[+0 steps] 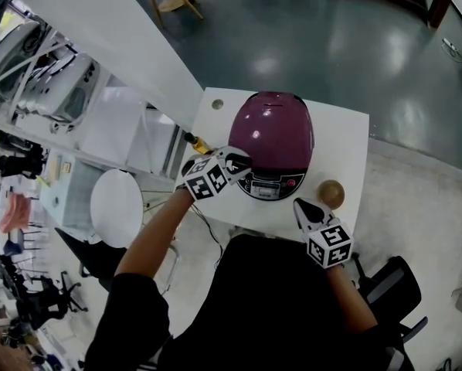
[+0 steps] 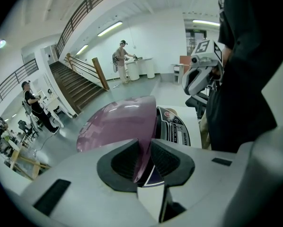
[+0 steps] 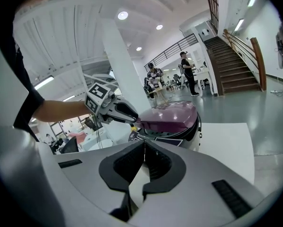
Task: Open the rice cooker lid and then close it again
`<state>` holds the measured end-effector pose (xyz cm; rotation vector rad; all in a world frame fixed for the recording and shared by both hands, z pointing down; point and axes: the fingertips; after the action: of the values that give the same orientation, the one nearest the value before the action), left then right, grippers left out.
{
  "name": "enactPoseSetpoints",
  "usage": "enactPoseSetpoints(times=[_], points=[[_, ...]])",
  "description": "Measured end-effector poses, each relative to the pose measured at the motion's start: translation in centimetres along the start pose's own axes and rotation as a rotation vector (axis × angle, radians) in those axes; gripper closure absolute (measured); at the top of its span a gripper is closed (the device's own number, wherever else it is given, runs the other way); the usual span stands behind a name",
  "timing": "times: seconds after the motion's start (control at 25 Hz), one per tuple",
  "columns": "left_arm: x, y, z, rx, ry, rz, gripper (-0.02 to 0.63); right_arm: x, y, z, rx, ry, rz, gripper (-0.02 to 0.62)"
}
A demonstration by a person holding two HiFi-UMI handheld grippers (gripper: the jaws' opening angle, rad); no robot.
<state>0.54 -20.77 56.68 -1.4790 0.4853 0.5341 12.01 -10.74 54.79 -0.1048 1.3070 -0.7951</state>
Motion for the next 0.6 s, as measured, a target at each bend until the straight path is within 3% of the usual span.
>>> enactPoseSetpoints(times=[0.6], points=[[-1.5, -2.1, 0.9, -0.130, 0.010, -0.024, 0.538, 0.8, -1.0, 0.7, -0.019, -0.012, 0.008, 0.595]])
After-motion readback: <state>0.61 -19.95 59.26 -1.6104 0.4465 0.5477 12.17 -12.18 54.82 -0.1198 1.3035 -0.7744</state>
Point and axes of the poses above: the fingertips, and each gripper's own axes: y backward along the fingers, z to its right, x out of its top, and after that the axes turned 10 degrees about -x, right-handed
